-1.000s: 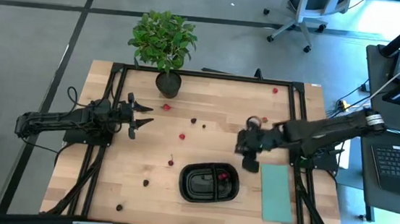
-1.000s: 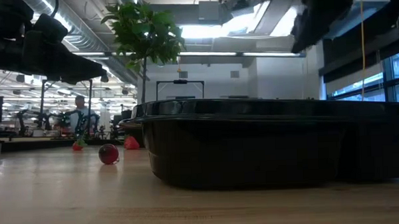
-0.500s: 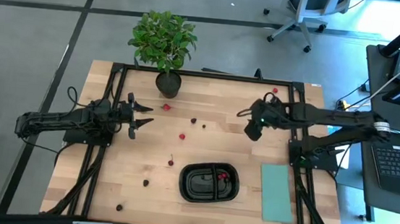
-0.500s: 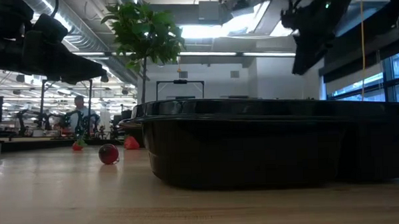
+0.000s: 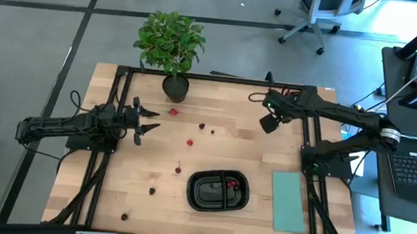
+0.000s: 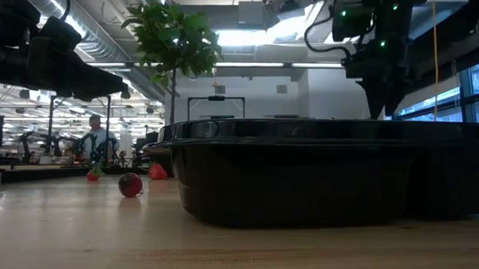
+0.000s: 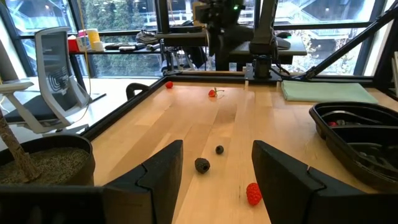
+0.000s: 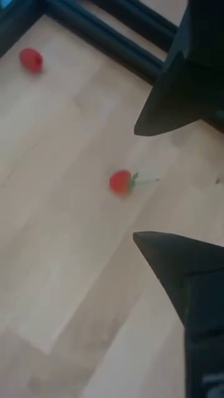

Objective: Pick and placing Produce into tupperware
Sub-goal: Put the right strawberry into the left side of the black container

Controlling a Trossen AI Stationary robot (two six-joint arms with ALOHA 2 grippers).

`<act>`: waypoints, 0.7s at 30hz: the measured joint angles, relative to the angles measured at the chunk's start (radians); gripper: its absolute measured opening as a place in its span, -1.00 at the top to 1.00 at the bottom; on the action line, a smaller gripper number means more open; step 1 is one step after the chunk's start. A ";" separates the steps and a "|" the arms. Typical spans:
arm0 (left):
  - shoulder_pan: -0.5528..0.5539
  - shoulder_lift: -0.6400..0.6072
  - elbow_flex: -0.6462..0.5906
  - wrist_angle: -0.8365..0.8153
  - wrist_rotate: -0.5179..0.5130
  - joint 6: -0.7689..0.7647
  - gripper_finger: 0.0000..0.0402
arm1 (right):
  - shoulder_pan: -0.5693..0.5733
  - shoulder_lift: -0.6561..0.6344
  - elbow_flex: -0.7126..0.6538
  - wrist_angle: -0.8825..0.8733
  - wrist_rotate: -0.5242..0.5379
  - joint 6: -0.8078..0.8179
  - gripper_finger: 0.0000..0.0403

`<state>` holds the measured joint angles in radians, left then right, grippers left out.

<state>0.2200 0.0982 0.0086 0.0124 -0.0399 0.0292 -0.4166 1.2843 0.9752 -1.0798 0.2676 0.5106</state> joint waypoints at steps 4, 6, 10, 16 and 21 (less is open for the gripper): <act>0.000 0.000 0.000 0.000 0.000 0.000 0.07 | -0.046 0.025 0.000 -0.004 -0.007 -0.023 -0.32; 0.000 0.000 0.000 0.000 0.000 0.000 0.07 | -0.062 0.032 -0.009 -0.001 -0.022 -0.033 -0.32; 0.000 0.000 0.000 0.000 0.000 0.000 0.07 | -0.087 0.027 -0.101 0.093 -0.063 -0.093 -0.32; 0.000 0.000 0.000 0.000 0.000 -0.002 0.07 | -0.127 0.025 -0.242 0.206 -0.078 -0.096 -0.32; 0.000 0.000 0.000 0.000 0.000 -0.002 0.07 | -0.158 0.024 -0.341 0.358 -0.141 -0.106 -0.32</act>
<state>0.2199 0.0982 0.0086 0.0124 -0.0395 0.0269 -0.5743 1.3087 0.6345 -0.7216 0.1268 0.4048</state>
